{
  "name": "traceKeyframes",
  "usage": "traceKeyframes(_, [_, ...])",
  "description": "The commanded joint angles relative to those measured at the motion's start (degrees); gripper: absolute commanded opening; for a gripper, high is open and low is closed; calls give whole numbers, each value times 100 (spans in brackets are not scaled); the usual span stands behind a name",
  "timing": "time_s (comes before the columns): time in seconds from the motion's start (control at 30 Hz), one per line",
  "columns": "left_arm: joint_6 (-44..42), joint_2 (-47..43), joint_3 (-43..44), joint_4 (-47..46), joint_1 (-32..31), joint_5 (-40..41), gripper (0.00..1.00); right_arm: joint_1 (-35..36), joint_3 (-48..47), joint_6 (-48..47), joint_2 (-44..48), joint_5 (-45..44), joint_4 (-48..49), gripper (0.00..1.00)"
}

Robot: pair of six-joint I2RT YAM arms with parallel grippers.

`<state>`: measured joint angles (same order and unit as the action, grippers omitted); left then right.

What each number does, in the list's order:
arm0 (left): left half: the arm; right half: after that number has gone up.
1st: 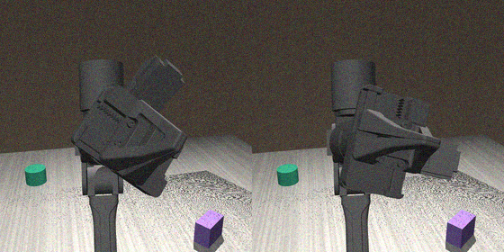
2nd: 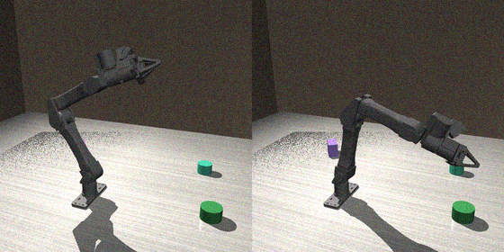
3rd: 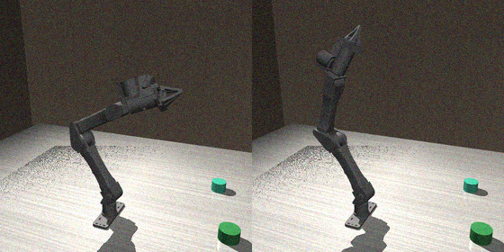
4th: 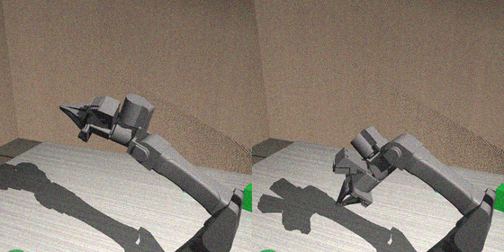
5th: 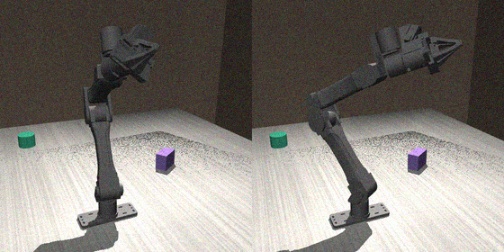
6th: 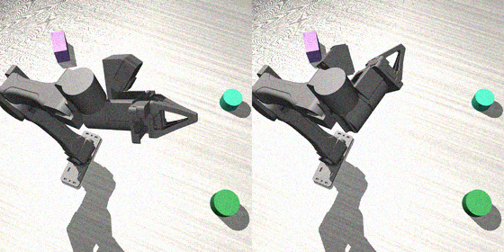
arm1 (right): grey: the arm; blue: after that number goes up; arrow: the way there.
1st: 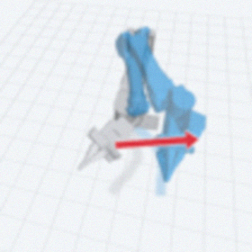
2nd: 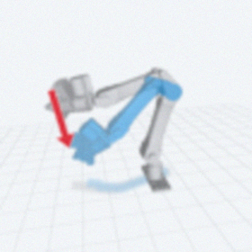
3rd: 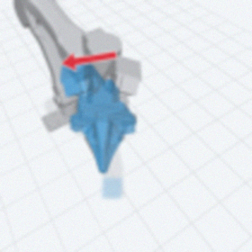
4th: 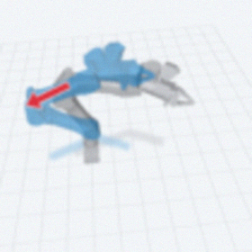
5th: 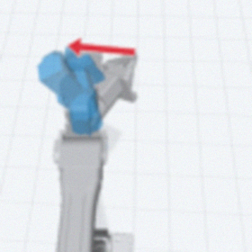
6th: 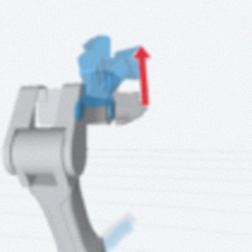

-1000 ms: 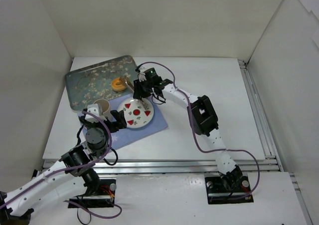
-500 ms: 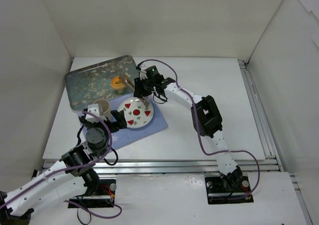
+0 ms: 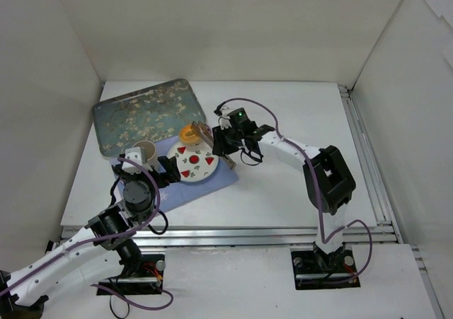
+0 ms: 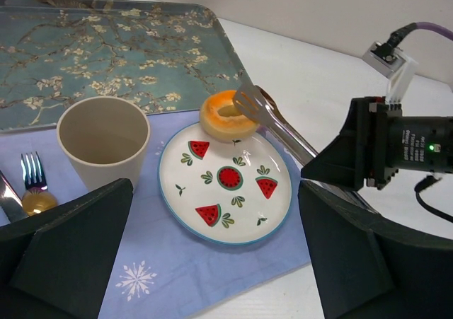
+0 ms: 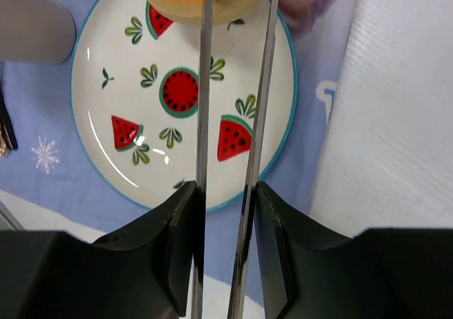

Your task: Place the bread

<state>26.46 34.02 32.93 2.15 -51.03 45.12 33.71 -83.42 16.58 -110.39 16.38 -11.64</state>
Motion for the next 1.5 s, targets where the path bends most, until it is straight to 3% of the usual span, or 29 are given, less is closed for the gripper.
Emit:
traceKeyframes(0.0, [26,61,82,-426,22,84,99,82,316,91,754,-161,698,0])
traceKeyframes(0.47, [35,131,73,-496,22,-91,99,742,1968,618,1573,-697,1541,0])
traceKeyframes(0.77, [26,193,91,-479,22,-30,99,821,2110,513,1503,-838,1603,0])
traceKeyframes(0.9, [26,219,100,-488,22,-30,99,821,2101,513,1511,-830,1603,13])
traceKeyframes(0.93, [26,228,100,-488,22,-39,99,821,2093,504,1520,-838,1603,22])
traceKeyframes(1.03, [26,245,109,-496,22,-56,99,821,2084,495,1520,-873,1568,32])
traceKeyframes(1.47, [26,228,100,-496,22,-56,99,830,1864,285,1643,-988,1401,46])
